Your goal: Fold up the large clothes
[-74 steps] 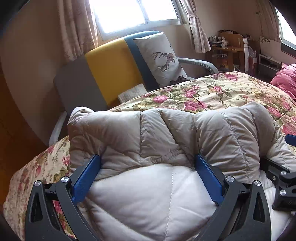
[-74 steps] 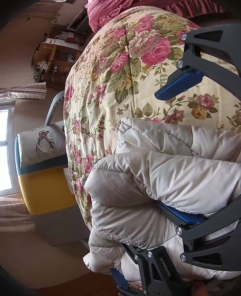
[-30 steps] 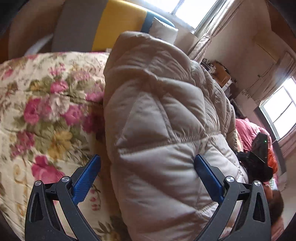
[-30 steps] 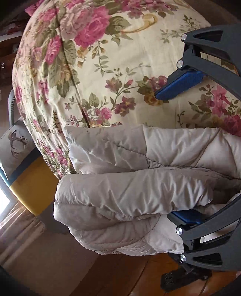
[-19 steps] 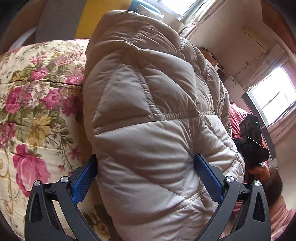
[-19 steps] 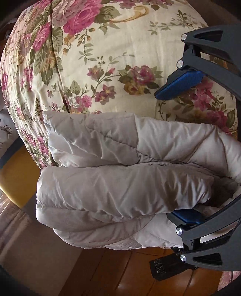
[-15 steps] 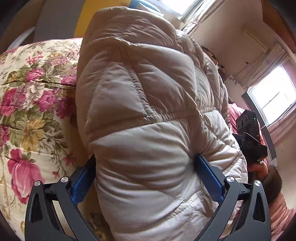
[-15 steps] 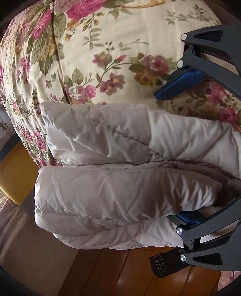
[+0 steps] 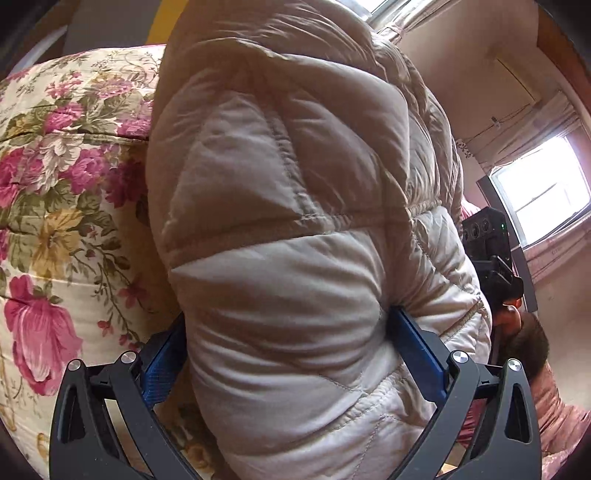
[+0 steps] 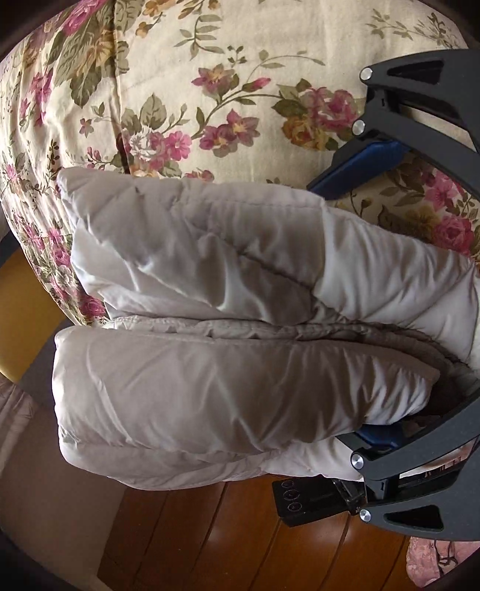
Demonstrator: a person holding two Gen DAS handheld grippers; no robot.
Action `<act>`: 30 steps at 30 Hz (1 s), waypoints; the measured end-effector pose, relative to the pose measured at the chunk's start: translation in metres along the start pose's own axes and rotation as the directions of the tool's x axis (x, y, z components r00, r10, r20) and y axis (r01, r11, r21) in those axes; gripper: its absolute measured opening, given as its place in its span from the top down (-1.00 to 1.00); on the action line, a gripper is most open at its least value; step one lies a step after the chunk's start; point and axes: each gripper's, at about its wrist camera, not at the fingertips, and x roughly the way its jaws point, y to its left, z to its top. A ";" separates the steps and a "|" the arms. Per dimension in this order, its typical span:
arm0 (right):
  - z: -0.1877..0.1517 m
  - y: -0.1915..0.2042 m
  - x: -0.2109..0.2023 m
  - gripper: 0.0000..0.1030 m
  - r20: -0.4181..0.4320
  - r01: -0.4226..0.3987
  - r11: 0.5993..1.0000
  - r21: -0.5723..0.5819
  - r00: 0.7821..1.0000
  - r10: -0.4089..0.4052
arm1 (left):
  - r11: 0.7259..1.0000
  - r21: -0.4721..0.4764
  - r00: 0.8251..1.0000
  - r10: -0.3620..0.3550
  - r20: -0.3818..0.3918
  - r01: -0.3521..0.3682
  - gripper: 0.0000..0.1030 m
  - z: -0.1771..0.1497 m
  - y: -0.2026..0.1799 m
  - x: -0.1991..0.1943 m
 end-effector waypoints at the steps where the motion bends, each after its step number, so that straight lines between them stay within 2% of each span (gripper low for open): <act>1: 0.002 0.001 0.003 -0.97 0.011 -0.005 1.000 0.008 1.000 0.005 | 1.000 0.004 1.000 0.002 0.000 -0.002 -0.94 0.001 0.000 0.001; 7: 0.003 0.016 0.019 -0.97 0.065 -0.035 0.999 -0.025 0.997 0.036 | 0.999 -0.007 0.999 -0.036 0.031 0.036 -0.94 0.001 0.000 0.004; 11: -0.001 0.025 0.024 -0.97 0.076 -0.055 0.998 -0.039 0.995 0.058 | 0.998 0.048 0.998 0.024 0.065 -0.027 -0.79 -0.005 -0.006 -0.012; 15: -0.002 0.022 0.023 -0.97 0.093 -0.060 0.998 -0.026 0.994 0.063 | 0.995 0.079 0.995 0.049 0.082 -0.055 -0.69 0.001 -0.011 -0.023; 18: -0.001 0.026 0.022 -0.97 0.102 -0.060 0.998 -0.021 0.993 0.062 | 0.992 0.095 0.993 0.070 0.098 -0.079 -0.65 0.001 -0.011 -0.029; 22: -0.017 0.035 0.023 -0.96 0.116 -0.070 0.997 -0.022 0.991 0.072 | 0.985 0.121 0.987 0.104 0.123 -0.119 -0.60 -0.002 -0.018 -0.041; 30: -0.031 0.037 0.028 -0.95 0.141 -0.147 0.988 -0.053 0.978 0.153 | 0.973 0.121 0.967 0.171 0.190 -0.196 -0.57 -0.004 -0.013 -0.071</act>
